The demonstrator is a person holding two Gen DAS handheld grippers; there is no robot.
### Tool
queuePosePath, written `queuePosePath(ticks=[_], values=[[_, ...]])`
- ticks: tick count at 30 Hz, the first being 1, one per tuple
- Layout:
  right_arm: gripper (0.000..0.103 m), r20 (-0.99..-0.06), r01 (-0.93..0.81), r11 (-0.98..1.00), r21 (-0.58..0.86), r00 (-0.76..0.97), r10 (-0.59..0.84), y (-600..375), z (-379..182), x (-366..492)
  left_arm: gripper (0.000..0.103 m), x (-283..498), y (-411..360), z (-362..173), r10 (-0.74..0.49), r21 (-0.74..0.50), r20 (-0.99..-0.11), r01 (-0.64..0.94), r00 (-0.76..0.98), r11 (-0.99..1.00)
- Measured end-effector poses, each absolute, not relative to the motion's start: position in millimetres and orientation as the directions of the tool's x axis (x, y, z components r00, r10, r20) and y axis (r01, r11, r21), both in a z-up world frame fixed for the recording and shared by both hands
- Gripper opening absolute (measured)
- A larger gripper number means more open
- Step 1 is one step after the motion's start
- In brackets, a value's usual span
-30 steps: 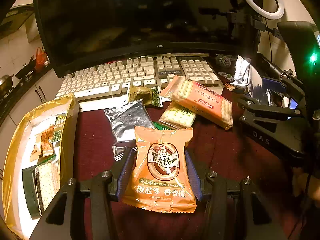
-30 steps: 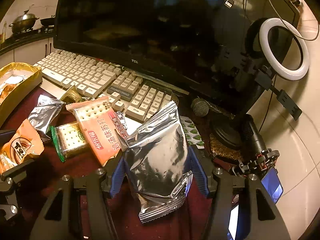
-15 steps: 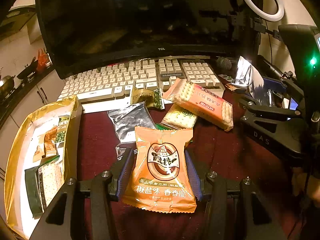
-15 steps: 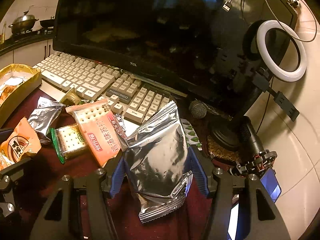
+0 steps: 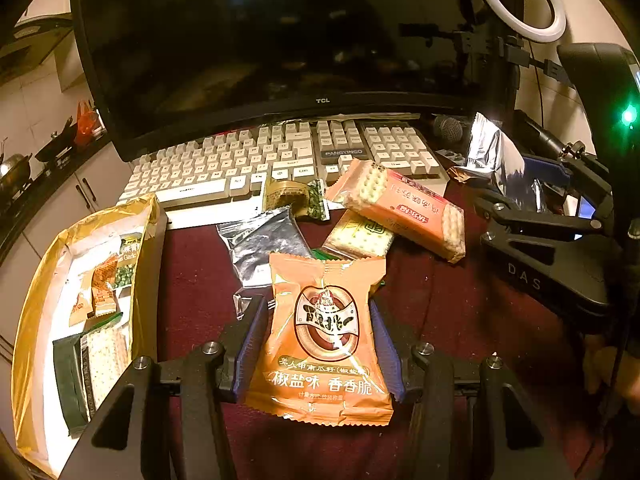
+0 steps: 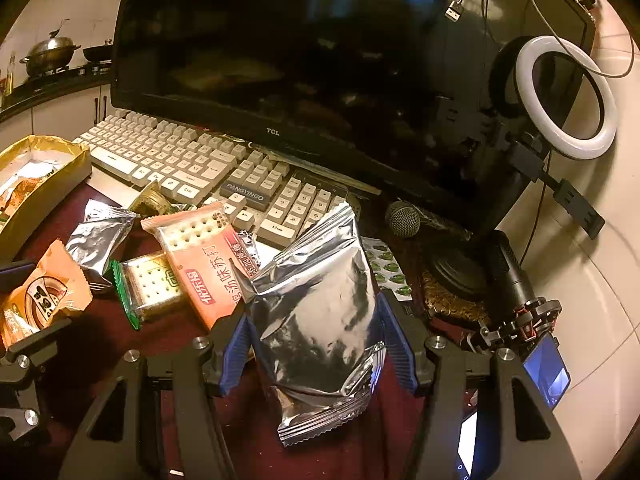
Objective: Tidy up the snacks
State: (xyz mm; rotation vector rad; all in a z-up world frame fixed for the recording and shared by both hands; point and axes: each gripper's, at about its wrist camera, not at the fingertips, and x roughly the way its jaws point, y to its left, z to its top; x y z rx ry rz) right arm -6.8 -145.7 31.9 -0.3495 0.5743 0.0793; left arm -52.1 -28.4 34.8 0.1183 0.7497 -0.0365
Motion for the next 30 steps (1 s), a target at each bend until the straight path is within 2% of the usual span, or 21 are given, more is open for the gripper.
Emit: queuePosePath(ticks=[30], values=[[0.059,-0.528,-0.16,0.937,-0.309,0.848,-0.03,-145.0,35.1,-11.2,0.054,-52.2,-29.0,35.2,0.01,0.095,-0.682,0.075,0.731,0.993]])
